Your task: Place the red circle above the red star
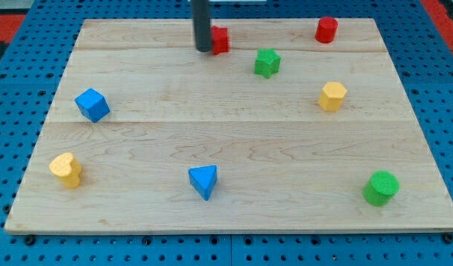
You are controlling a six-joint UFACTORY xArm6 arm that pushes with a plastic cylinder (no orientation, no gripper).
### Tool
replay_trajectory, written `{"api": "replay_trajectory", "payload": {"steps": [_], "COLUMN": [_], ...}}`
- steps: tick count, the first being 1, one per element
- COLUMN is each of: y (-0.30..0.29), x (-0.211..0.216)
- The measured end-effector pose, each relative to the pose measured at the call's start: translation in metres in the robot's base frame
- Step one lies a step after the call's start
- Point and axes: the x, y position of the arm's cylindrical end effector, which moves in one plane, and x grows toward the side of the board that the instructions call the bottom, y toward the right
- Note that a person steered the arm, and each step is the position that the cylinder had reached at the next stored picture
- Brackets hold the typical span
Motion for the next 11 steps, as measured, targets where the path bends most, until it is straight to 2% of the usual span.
{"api": "replay_trajectory", "payload": {"steps": [1,2,3,4,5,6,7,8,10,11], "y": [0.072,0.103,0.177,0.251,0.227,0.147,0.130,0.128,0.056,0.012], "x": [0.002,0.032,0.028,-0.019,-0.045,-0.062,-0.079,-0.080,-0.079,-0.063]}}
